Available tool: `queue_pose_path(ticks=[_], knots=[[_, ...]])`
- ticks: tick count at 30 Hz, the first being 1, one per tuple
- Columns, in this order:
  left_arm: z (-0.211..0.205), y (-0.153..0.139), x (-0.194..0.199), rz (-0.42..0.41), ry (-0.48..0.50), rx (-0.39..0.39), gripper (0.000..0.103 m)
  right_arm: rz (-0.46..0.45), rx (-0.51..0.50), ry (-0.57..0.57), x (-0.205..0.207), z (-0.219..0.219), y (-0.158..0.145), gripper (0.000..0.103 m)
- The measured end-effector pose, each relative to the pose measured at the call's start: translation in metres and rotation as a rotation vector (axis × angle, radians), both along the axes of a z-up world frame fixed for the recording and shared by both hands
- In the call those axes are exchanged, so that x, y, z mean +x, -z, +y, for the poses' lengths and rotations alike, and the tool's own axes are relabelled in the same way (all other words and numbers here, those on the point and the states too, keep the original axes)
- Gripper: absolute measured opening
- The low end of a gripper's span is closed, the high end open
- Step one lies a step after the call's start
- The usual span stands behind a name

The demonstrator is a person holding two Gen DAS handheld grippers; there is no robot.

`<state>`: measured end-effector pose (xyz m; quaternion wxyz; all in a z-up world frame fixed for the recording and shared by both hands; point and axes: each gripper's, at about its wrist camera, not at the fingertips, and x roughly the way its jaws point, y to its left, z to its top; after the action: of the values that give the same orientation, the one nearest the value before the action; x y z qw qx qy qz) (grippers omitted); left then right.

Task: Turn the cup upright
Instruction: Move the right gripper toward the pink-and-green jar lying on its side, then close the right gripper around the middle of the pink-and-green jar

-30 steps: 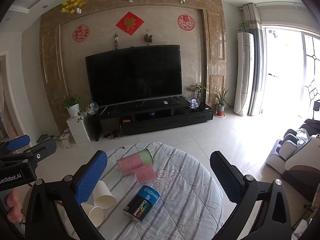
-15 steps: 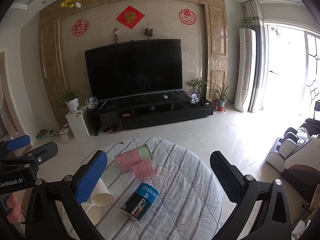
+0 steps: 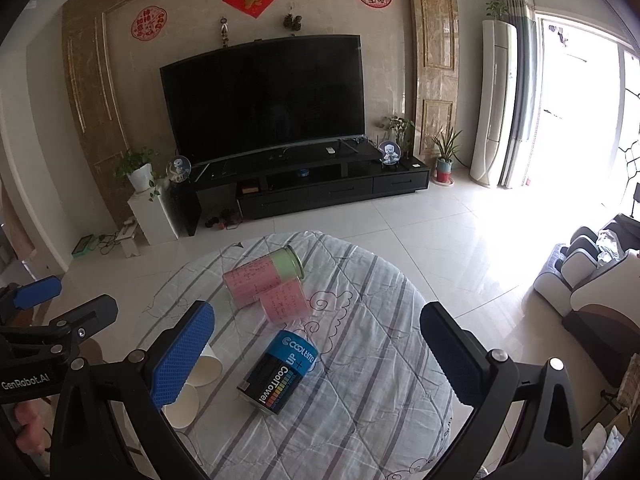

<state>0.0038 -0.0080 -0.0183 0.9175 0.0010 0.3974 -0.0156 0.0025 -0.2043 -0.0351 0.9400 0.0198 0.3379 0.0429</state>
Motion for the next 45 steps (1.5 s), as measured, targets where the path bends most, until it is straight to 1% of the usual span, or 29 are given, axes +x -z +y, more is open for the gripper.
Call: queue_pose_path(ticks=[6,9,16,21,29,31,34,36,38,44,45], knots=[[0.002,0.015,0.006,0.058,-0.005,-0.007,0.103,0.059,-0.006,-0.01,0.006,0.003,0.012,0.103],[0.001,0.02,0.006,0.073,-0.001,-0.005,0.103,0.08,-0.008,-0.013,0.008,0.005,0.019,0.103],[0.0,0.021,0.008,0.075,-0.017,-0.003,0.103,0.079,-0.001,-0.031,0.012,0.007,0.018,0.103],[0.002,0.022,0.01,0.094,-0.047,-0.007,0.103,0.101,0.057,-0.055,0.026,0.003,0.016,0.103],[0.013,0.032,0.017,0.135,-0.113,0.001,0.103,0.143,0.11,-0.123,0.061,0.013,0.018,0.103],[0.022,0.032,0.023,0.14,-0.122,0.0,0.103,0.159,0.116,-0.137,0.072,0.021,0.019,0.103],[0.038,0.035,0.038,0.156,-0.118,0.006,0.103,0.2,0.114,-0.129,0.091,0.035,0.026,0.103],[0.051,0.04,0.053,0.177,-0.096,-0.002,0.103,0.23,0.155,-0.12,0.106,0.044,0.034,0.102],[0.062,0.045,0.067,0.185,-0.076,-0.009,0.103,0.267,0.178,-0.1,0.125,0.054,0.043,0.098],[0.085,0.06,0.108,0.232,0.014,-0.013,0.103,0.416,0.223,-0.014,0.19,0.086,0.083,0.096],[0.089,0.064,0.115,0.242,0.025,-0.011,0.103,0.445,0.223,0.005,0.202,0.09,0.093,0.093]])
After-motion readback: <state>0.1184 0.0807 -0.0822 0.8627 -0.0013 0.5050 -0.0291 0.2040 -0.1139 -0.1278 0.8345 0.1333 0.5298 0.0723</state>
